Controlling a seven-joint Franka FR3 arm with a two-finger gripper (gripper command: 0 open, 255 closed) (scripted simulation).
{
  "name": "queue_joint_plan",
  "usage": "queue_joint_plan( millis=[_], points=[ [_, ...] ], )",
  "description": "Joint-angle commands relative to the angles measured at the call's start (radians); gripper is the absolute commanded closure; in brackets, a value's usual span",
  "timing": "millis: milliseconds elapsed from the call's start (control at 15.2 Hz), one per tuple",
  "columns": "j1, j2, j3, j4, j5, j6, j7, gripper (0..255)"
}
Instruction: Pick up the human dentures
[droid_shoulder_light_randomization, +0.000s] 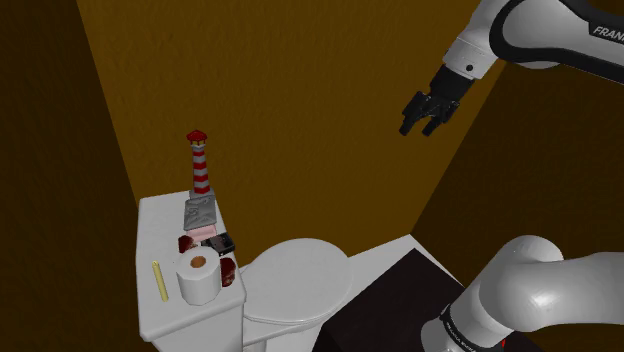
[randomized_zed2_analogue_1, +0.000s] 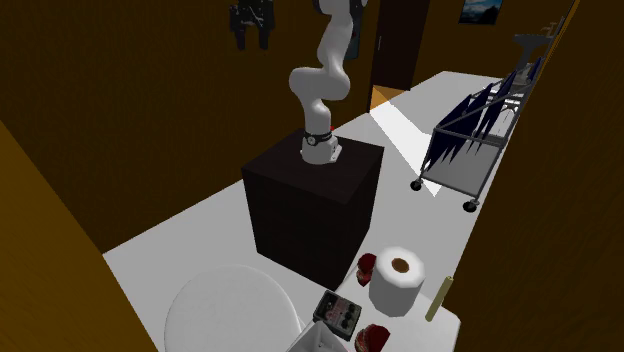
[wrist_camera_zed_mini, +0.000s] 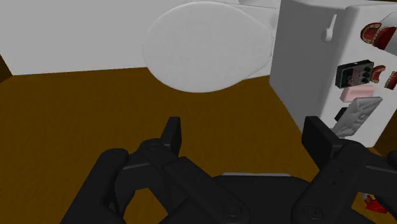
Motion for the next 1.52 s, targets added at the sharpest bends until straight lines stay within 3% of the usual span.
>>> queue_joint_plan(
  millis=[0, 726, 1452],
  points=[
    [0.000, 0.000, 0.000, 0.000, 0.000, 0.000, 0.000, 0],
    [0.108, 0.210, 0.127, -0.072, 0.021, 0.276, -0.032, 0],
    [0.189, 0.493, 0.259, -0.046, -0.018, 0.522, -0.037, 0]
  ],
)
